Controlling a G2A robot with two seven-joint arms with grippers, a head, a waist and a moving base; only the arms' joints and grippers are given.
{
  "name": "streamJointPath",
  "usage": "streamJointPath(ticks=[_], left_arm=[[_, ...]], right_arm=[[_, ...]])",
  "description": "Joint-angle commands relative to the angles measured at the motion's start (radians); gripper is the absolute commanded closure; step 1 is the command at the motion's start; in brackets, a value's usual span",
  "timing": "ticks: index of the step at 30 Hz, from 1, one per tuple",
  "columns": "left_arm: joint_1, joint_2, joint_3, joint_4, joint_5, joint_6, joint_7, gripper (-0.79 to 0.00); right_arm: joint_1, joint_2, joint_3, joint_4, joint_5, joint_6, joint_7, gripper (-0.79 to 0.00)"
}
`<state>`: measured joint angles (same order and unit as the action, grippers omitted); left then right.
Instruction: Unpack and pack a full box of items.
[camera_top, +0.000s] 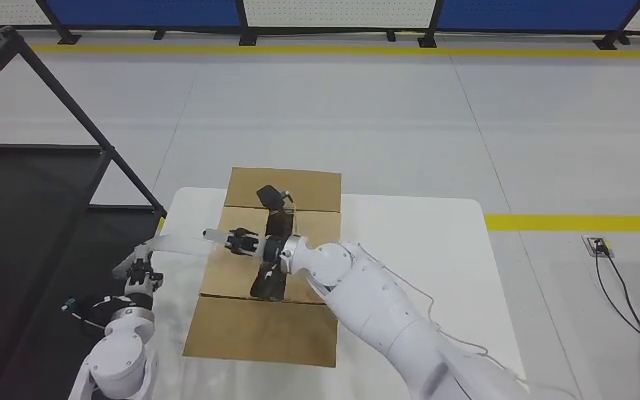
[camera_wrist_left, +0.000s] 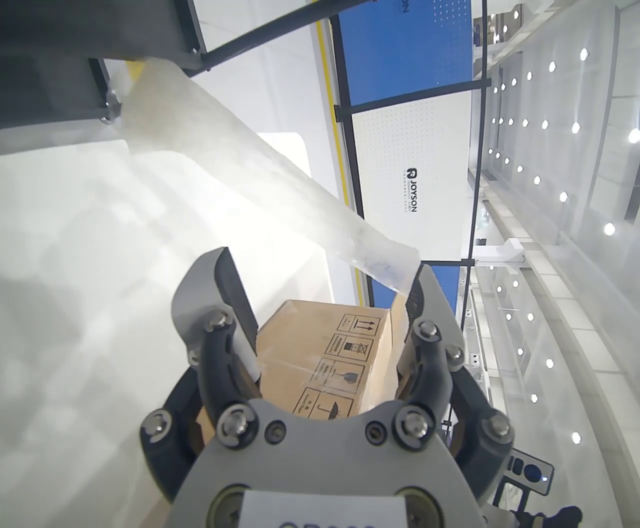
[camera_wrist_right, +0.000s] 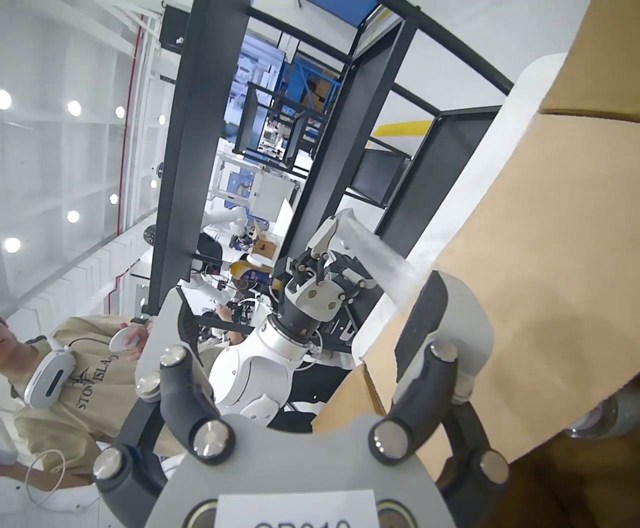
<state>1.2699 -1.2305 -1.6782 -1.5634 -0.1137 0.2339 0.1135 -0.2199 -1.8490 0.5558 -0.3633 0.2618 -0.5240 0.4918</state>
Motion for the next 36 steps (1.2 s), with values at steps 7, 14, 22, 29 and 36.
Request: streamJointPath(ticks=[7,14,22,29,36], left_arm=[[-0.003,-0.002,-0.008,0.005,0.002,0.008,-0.002,-0.683],[-0.004,-0.003,0.011,0.008,0.040,0.009,-0.038,-0.656],[0.003,-0.005,0.019,0.000,0.058,0.009,-0.047,-0.631],[0.008,-0.006,0.011,-0.001,0.056,0.010,-0.055,-0.625],[0.011,-0.008,0.006,0.003,0.052,0.009,-0.071,-0.628]], right_arm=[[0.003,-0.002,-0.001,0.005,-0.003,0.007,0.004,-0.785],[-0.047,0.006,0.033,-0.059,0.001,0.024,-0.039,-0.785],[-0.058,-0.001,0.060,-0.088,0.004,0.045,0.004,-0.785],[-0.051,-0.032,0.062,-0.046,0.008,0.094,0.021,-0.785],[-0.042,-0.068,0.063,0.014,0.009,0.104,0.031,-0.785]])
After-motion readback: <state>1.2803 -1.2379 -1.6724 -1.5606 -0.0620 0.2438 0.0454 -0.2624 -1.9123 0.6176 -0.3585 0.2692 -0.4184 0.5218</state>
